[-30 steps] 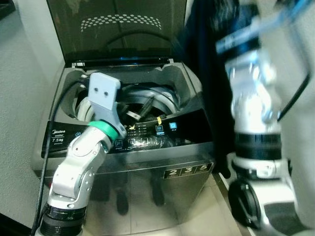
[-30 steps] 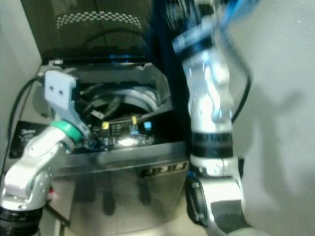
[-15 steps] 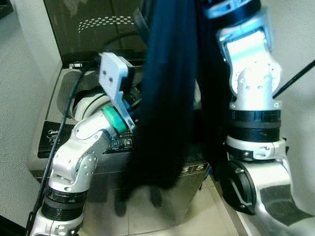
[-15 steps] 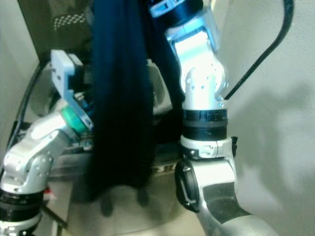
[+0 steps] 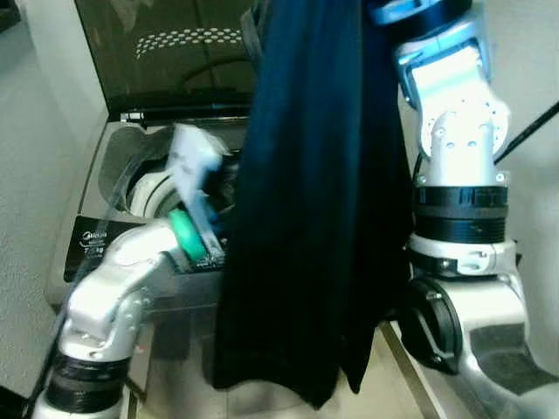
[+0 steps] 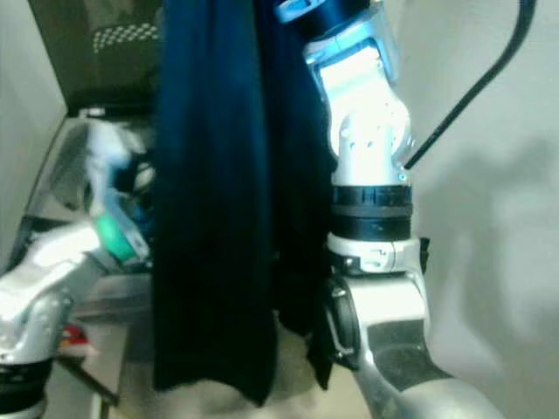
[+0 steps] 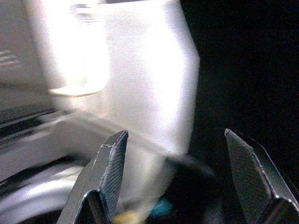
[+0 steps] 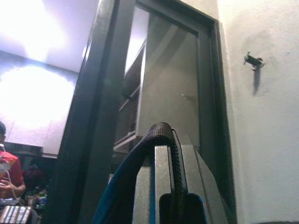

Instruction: Clothes washing

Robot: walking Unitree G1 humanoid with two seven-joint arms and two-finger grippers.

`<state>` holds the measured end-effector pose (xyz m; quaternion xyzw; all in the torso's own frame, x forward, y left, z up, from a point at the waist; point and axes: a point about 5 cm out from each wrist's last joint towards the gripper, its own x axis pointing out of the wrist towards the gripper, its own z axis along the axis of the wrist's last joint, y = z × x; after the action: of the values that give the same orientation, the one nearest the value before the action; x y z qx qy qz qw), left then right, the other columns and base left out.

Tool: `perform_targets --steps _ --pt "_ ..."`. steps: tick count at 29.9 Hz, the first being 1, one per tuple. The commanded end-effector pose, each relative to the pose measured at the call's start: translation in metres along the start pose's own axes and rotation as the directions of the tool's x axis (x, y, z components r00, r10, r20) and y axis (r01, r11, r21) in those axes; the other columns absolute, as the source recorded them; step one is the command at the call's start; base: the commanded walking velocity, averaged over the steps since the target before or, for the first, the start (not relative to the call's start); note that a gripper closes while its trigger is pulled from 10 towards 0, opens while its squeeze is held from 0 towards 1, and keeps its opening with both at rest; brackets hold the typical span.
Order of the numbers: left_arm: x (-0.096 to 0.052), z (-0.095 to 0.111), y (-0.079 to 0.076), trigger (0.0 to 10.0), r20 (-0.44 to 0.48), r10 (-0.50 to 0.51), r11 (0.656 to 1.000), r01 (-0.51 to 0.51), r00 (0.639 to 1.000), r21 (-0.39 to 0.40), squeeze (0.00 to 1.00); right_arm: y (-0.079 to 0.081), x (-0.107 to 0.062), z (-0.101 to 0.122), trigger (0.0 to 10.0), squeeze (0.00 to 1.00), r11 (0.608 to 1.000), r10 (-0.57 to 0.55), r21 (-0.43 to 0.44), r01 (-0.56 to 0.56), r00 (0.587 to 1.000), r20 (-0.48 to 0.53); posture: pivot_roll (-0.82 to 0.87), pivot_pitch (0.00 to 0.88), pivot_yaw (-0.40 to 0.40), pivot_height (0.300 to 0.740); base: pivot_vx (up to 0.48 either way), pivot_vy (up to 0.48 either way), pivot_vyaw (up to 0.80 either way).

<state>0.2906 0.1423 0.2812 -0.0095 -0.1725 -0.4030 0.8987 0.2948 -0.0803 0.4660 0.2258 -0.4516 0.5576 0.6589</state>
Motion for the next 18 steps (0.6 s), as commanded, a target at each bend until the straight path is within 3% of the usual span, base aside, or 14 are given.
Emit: perform_targets --steps 1,5,7,8,9,10,11,12,14,18 --pt "-0.017 0.000 0.006 10.0 -0.019 0.053 0.998 -0.054 0.998 -0.011 0.00 0.003 0.000 0.005 10.0 0.00 1.000 0.016 -0.006 -0.016 1.000 0.017 0.10 0.059 0.014 0.740 0.000 0.000 0.00" --pt "-0.029 0.002 0.001 10.0 -0.029 0.025 0.999 -0.026 0.999 -0.030 0.00 0.000 -0.003 0.006 10.0 0.00 1.000 0.004 -0.005 -0.004 1.000 0.012 0.11 0.063 0.002 0.740 0.000 0.000 0.00" --pt "-0.030 0.005 -0.018 10.0 -0.014 -0.094 0.992 0.092 0.996 -0.085 0.00 -0.005 -0.006 0.002 10.0 0.00 1.000 -0.009 -0.015 0.009 1.000 -0.007 0.12 0.065 -0.002 0.740 0.000 0.000 0.00" --pt "-0.030 0.005 -0.018 10.0 -0.014 -0.094 0.992 0.092 0.996 -0.085 0.00 -0.005 -0.006 0.002 10.0 0.00 1.000 -0.009 -0.015 0.009 1.000 -0.007 0.12 0.065 -0.002 0.740 0.000 0.000 0.00" --pt "-0.030 0.004 -0.029 10.0 -0.014 -0.159 0.981 0.156 0.987 -0.111 0.00 -0.006 -0.007 -0.001 10.0 0.00 1.000 -0.015 -0.018 0.014 1.000 -0.015 0.12 0.067 -0.006 0.740 0.000 0.000 0.00" --pt "-0.030 0.004 -0.029 10.0 -0.014 -0.159 0.981 0.156 0.987 -0.111 0.00 -0.006 -0.007 -0.001 10.0 0.00 1.000 -0.015 -0.018 0.014 1.000 -0.015 0.12 0.067 -0.006 0.740 0.000 0.000 0.00" --pt "-0.029 0.001 -0.042 10.0 -0.018 -0.231 0.963 0.226 0.973 -0.145 0.00 -0.008 -0.007 -0.003 10.0 0.00 1.000 -0.017 -0.018 0.017 1.000 -0.020 0.12 0.068 -0.007 0.740 0.000 0.000 0.00" --pt "-0.029 0.001 -0.042 10.0 -0.018 -0.231 0.963 0.226 0.973 -0.145 0.00 -0.008 -0.007 -0.003 10.0 0.00 1.000 -0.017 -0.018 0.017 1.000 -0.020 0.12 0.068 -0.007 0.740 0.000 0.000 0.00" --pt "-0.024 -0.008 -0.059 10.0 -0.025 -0.327 0.924 0.314 0.945 -0.216 0.00 -0.007 -0.006 -0.005 10.0 0.00 1.000 -0.008 -0.009 0.008 1.000 -0.021 0.12 0.069 -0.008 0.740 0.000 0.000 0.00" --pt "-0.015 -0.021 -0.064 10.0 -0.047 -0.363 0.906 0.341 0.931 -0.252 0.00 -0.003 0.000 -0.005 10.0 0.00 1.000 0.017 -0.003 -0.017 1.000 -0.008 0.10 0.069 -0.001 0.740 0.000 0.000 0.00"
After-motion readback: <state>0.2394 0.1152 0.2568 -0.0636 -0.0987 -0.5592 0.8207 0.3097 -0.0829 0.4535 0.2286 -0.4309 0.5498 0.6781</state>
